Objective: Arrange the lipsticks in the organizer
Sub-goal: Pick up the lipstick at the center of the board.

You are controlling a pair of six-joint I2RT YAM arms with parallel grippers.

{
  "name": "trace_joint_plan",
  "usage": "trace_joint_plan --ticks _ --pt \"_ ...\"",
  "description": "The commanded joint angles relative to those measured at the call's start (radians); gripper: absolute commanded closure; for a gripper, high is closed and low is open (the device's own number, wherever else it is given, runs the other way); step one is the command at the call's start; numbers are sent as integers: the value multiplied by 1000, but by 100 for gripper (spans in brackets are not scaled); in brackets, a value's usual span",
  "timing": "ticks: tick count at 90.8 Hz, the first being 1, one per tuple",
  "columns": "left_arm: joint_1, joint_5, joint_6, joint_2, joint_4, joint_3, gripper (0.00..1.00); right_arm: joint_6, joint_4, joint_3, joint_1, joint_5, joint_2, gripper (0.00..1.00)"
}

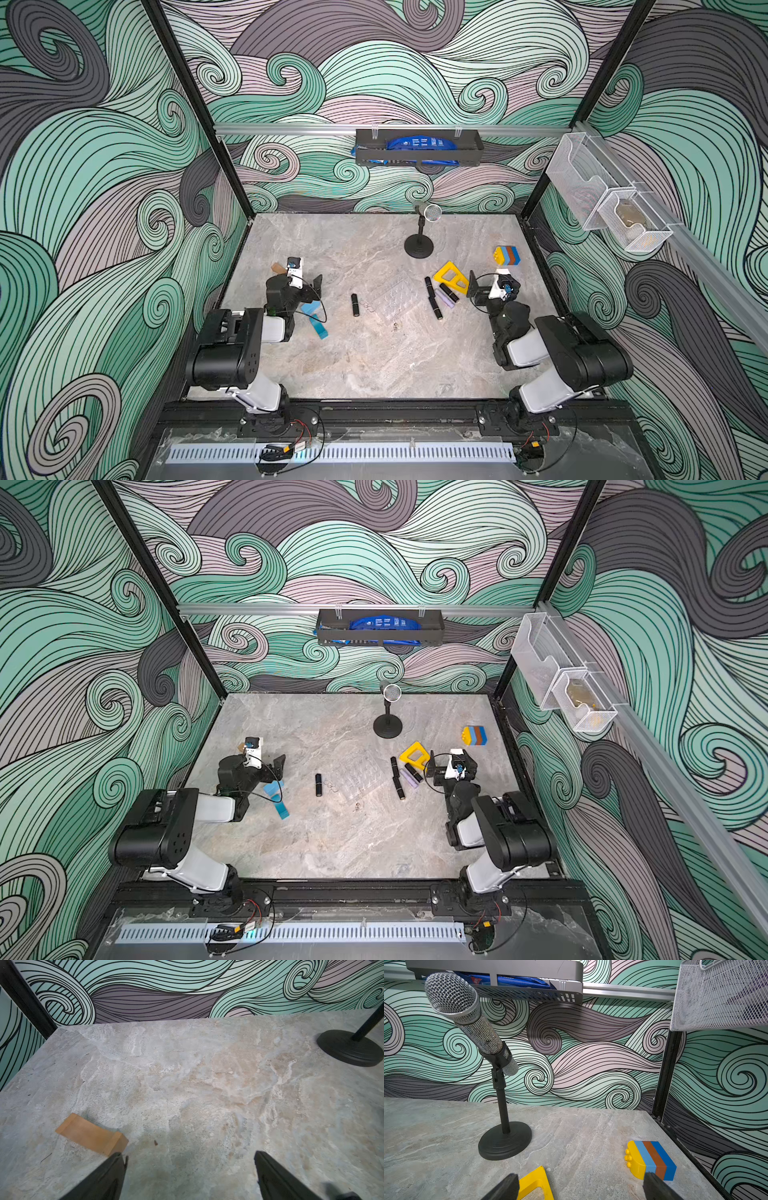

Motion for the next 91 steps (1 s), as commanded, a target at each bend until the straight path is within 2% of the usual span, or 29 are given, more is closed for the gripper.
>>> trace_joint_plan --ticks 1,81,91 --pt "5 -21 -12 4 14 10 1 -6 19 0 5 -9 6 1" --pt "4 -18 -11 8 19 12 1 -7 14 4 6 -10 7 1" --pt "11 -6 -12 8 21 9 1 -4 -9 12 -9 -45 3 1"
